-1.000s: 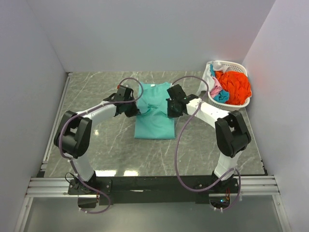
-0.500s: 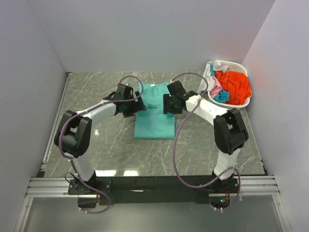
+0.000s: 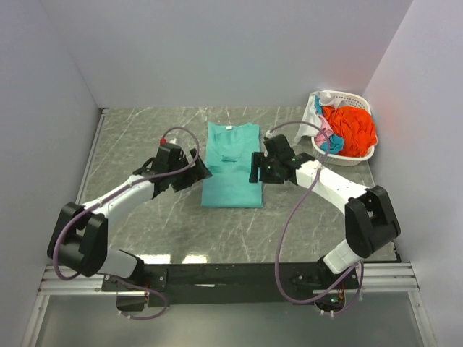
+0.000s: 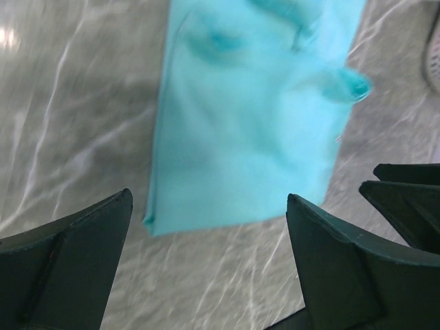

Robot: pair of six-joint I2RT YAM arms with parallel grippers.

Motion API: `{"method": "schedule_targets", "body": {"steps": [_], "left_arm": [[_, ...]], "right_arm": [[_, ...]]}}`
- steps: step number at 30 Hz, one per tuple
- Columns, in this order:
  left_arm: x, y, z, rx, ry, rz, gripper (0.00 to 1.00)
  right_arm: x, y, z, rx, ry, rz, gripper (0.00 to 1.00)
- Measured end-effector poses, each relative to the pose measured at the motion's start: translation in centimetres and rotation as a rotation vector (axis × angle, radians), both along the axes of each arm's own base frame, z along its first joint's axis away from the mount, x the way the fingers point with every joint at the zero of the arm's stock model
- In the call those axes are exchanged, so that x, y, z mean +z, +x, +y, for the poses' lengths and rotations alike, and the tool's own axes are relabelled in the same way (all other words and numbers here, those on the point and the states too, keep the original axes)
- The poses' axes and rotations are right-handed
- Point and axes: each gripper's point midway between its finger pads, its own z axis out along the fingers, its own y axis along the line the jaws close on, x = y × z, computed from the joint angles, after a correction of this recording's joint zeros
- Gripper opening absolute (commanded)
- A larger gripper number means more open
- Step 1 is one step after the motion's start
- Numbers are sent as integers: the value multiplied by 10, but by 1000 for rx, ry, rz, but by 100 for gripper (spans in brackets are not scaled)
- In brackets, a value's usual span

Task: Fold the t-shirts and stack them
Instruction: Fold the tshirt

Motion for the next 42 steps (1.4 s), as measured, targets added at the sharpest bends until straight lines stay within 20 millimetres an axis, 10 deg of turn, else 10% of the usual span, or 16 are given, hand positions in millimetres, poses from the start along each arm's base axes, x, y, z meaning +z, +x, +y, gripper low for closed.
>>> {"method": "schedule_targets", "body": {"steps": [9, 12, 20, 35, 42], "left_arm": [[-52, -51, 18, 15, 17, 140, 98], [-56, -55, 17, 8, 15, 152, 84], [-81, -60, 8, -13, 1, 222, 52], [-89, -59, 1, -30, -12, 230, 34], [-95, -58, -2, -29, -16, 240, 1]], "right_arm": [[-45, -61, -13, 3, 36, 151, 73], [-53, -70, -12, 2, 59, 181, 72], [-54, -69, -6, -1, 96, 176, 56], [-69, -69, -13, -23, 54, 192, 47], [-82, -70, -17, -25, 17, 214, 31]]}}
